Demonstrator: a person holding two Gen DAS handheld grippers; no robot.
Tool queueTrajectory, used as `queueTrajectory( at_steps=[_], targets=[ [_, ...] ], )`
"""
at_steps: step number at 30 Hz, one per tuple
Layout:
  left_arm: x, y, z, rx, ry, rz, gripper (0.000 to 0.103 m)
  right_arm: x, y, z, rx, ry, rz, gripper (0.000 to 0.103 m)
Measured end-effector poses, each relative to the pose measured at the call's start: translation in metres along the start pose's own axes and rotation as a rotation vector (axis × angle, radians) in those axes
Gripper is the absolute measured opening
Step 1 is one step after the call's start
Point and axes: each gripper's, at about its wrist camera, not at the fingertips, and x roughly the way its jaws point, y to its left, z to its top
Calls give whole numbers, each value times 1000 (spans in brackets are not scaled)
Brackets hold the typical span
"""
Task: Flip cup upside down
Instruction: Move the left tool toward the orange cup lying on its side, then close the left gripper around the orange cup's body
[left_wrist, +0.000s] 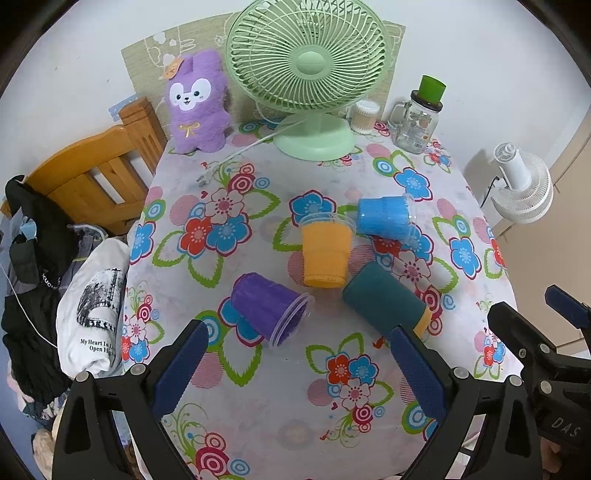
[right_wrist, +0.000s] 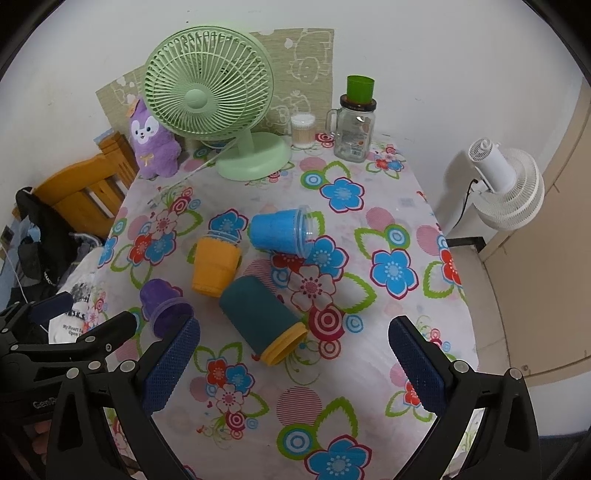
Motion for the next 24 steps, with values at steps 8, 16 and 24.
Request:
queueTrajectory(
  at_steps=[8, 16, 24],
  targets=[
    [0, -6, 1, 12, -2, -8, 100, -1, -4, -1, 13, 3, -12, 103],
    [2, -9, 6, 26, -4, -15, 100, 0, -7, 2, 13, 7, -25, 103],
    [13, -10, 18, 38, 1, -3, 100, 10, -11, 11, 13, 22, -35, 103]
  ],
)
